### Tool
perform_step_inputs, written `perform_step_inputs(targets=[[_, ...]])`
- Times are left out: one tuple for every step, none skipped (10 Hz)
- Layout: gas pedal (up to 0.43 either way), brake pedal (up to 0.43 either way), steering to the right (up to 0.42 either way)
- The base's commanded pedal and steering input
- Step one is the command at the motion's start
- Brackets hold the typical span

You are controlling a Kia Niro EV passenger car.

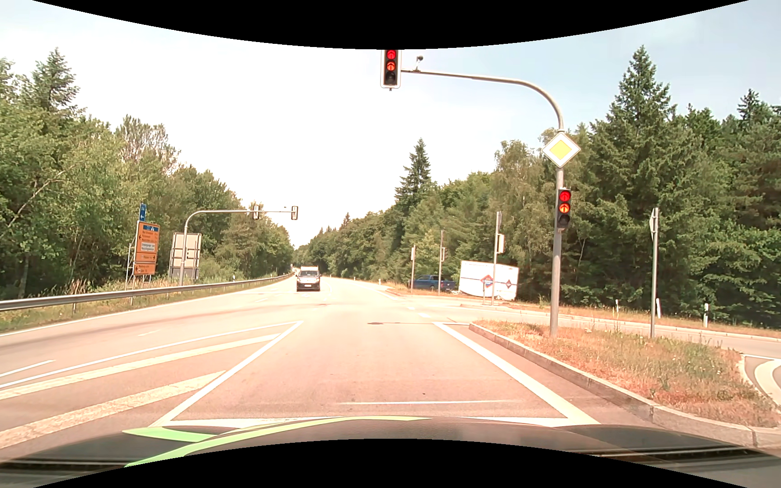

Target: Follow the waypoints while adhering to traffic rules and regulations

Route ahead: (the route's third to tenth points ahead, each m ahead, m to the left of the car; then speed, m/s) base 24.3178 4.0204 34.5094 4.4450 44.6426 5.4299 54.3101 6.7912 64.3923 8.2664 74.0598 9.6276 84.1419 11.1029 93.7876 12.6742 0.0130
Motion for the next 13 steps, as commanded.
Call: perform_step_inputs(targets=[[0.000,0.000,-0.015],[0.000,0.000,-0.015],[0.079,0.000,-0.015],[0.130,0.000,-0.014],[0.130,0.000,-0.015],[0.150,0.000,-0.015],[0.169,0.000,-0.015],[0.197,0.000,-0.015],[0.209,0.000,-0.015],[0.220,0.000,-0.015],[0.220,0.000,-0.014],[0.228,0.000,-0.014],[0.240,0.000,-0.015]])
